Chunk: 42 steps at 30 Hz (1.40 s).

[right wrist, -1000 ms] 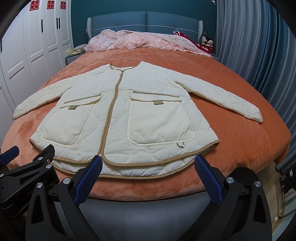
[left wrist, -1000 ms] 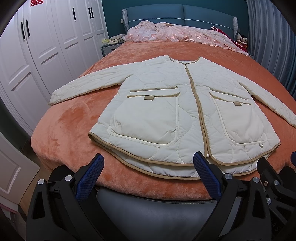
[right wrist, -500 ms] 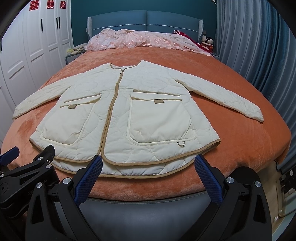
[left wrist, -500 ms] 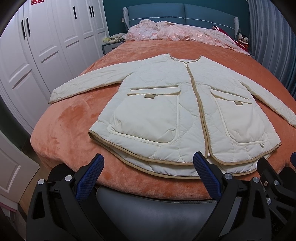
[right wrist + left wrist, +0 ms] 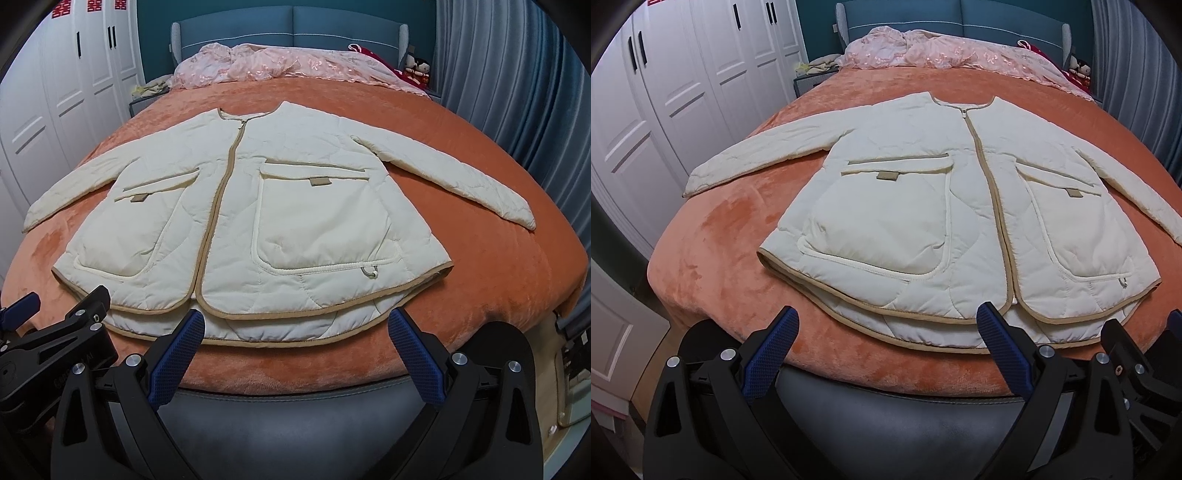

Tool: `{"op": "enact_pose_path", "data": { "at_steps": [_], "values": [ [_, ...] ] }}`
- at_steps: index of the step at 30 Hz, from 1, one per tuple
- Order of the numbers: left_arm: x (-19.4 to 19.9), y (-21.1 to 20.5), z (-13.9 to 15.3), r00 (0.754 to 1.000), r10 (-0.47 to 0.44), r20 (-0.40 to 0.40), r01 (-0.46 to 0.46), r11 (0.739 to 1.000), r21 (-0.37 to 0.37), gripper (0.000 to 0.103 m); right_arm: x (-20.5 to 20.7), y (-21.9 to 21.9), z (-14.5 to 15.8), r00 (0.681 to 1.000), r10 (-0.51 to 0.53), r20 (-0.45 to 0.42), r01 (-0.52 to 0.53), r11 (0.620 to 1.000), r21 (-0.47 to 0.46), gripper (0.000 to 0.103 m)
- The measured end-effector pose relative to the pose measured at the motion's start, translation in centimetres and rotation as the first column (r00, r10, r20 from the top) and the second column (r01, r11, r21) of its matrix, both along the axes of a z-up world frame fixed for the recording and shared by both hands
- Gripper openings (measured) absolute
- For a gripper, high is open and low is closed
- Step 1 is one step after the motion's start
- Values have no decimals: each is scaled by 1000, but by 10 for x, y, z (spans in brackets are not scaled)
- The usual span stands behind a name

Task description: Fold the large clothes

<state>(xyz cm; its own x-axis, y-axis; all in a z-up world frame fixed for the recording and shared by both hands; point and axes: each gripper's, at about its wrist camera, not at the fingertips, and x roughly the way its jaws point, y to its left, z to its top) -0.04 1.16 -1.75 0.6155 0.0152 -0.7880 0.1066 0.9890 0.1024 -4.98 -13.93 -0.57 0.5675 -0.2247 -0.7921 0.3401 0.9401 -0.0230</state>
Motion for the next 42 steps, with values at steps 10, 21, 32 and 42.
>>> {"op": "enact_pose_path", "data": {
  "at_steps": [10,21,32,42],
  "values": [
    [7,-7,-7,1000,-5,-28,5,1000,20,95,12,-10,-9,999,26,-32,-25,999,28,98],
    [39,-7,2,1000,22,-13,-21,998,59,95,37,-189,-4,966,-258,29,247,946,210,98],
    [92,-25,-10,996,76,-56,-69,992,105,95,27,-435,-52,721,-693,-29,646,656,391,98],
    [129,-32,-30,988,122,-92,-107,983,150,95,63,-496,-75,674,-738,-34,725,652,222,68]
  ]
}}
